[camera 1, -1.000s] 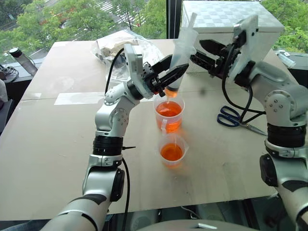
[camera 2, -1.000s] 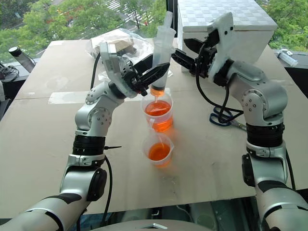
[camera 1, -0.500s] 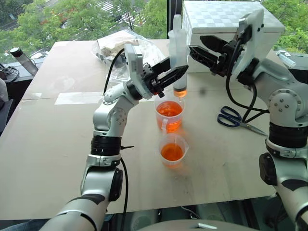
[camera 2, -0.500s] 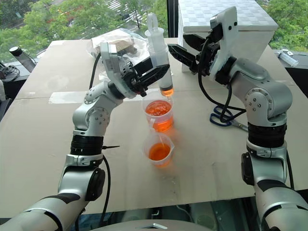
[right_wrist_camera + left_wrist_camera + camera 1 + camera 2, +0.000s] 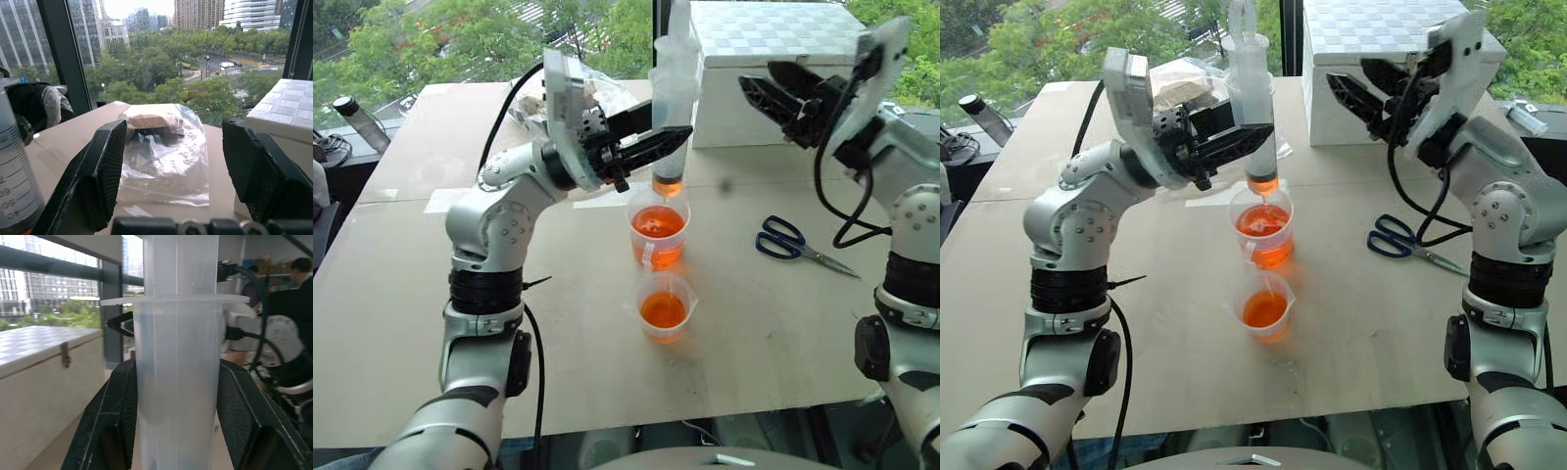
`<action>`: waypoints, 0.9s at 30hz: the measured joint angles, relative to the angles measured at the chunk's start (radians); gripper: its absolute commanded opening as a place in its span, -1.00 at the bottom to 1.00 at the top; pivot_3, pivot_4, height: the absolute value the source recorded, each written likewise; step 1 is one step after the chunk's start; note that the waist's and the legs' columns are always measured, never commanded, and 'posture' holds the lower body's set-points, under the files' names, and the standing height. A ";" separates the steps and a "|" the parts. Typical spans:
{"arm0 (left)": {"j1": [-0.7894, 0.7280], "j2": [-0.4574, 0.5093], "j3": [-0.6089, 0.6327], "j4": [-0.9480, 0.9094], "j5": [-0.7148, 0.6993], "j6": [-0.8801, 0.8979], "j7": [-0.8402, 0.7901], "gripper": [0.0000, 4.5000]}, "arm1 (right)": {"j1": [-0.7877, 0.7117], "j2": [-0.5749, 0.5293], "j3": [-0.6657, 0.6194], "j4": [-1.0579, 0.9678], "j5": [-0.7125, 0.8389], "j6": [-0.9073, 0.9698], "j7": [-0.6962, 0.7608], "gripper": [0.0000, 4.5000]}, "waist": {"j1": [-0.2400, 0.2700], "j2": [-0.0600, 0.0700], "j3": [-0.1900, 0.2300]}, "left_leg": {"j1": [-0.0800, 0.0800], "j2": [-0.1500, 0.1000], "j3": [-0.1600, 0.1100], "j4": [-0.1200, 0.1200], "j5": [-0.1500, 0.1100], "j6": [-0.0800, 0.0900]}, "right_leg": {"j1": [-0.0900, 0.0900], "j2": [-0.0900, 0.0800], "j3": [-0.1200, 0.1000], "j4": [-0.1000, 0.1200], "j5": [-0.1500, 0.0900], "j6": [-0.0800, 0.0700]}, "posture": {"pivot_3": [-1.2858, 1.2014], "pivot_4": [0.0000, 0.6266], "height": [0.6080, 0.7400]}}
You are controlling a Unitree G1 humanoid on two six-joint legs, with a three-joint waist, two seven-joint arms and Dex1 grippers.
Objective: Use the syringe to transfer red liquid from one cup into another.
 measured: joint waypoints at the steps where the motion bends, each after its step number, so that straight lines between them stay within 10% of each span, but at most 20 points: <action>1: 0.002 0.005 0.001 -0.015 -0.022 0.018 -0.006 -0.04 | 0.000 -0.009 -0.008 -0.001 0.011 0.000 0.005 0.46 | 0.000 0.000 0.000 | 0.000 0.000 0.000 0.000 0.000 0.000 | 0.000 0.000 0.000 0.000 0.000 0.000 | 0.03 -0.52 1.00; 17: 0.243 0.043 -0.020 -0.295 -0.259 0.165 -0.016 -0.04 | 0.116 -0.175 -0.161 -0.134 0.452 0.163 0.055 0.46 | 0.001 0.000 0.000 | 0.001 0.000 0.000 0.000 0.000 0.000 | 0.000 0.000 0.001 -0.001 0.000 0.000 | 0.03 -0.52 1.00; 27: 0.335 0.100 -0.047 -0.330 -0.153 0.087 -0.028 -0.04 | 0.270 -0.283 -0.181 -0.210 0.514 0.163 0.076 0.46 | 0.005 0.000 0.000 | 0.001 0.000 0.001 0.001 0.000 0.000 | 0.001 0.000 0.001 -0.002 0.000 0.000 | 0.03 -0.52 1.00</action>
